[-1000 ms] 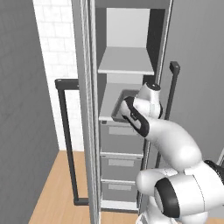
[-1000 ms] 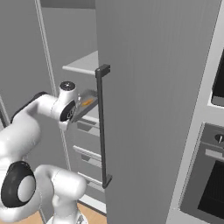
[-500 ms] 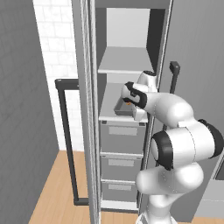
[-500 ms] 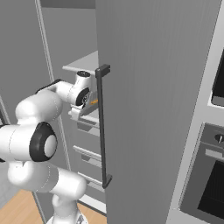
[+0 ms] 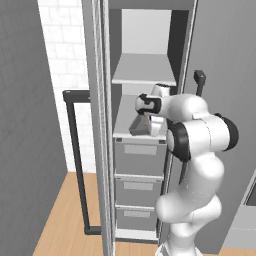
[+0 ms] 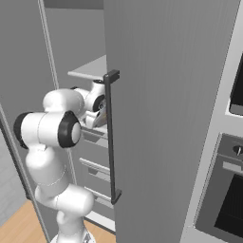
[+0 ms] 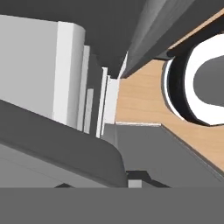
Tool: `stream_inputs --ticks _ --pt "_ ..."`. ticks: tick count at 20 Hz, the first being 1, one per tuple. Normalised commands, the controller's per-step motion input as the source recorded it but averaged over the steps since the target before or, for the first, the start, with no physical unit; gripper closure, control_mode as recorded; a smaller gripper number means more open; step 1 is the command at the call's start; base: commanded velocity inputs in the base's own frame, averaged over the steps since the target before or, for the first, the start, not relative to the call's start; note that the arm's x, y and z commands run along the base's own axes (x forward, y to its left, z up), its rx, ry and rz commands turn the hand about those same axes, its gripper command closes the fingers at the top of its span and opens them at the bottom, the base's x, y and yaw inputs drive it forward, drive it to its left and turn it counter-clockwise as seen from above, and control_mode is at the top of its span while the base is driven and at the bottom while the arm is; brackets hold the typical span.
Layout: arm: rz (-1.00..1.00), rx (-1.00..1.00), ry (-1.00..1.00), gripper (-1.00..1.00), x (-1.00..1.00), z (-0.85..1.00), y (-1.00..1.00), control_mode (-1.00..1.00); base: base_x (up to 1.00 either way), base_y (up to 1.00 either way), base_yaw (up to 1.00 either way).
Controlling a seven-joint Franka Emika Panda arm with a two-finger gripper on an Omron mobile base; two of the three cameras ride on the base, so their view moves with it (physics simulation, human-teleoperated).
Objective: Take the meat container that has the shrimp and place it on the second highest rack of the freezer. Then take the vegetable container that has the lime and cucumber and place it on the highest rack of the freezer.
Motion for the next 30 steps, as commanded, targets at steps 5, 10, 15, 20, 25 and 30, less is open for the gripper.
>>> stream_inputs --ticks 5,10,15,20,25,30 --pt "0.05 0.0 -0.01 1.0 0.41 -0.39 0.0 -1.0 0.0 0.0 0.0" --pt "0.06 0.0 -0.03 1.0 0.66 -0.35 0.0 -1.0 0.0 0.0 0.0" --pt "0.03 0.0 0.0 -1.0 0.67 -0.35 0.0 -1.0 0.0 0.0 0.0" --pt "0.0 0.0 -0.1 -1.0 0.02 -0.3 0.32 -1.0 0.0 0.0 0.0" --pt "0.0 0.0 -0.22 -1.0 -0.28 -0.18 0.43 -1.0 0.0 0.0 0.0" --pt "-0.01 0.0 -0.3 -1.0 -0.59 -0.1 0.22 -1.0 0.0 0.0 0.0"
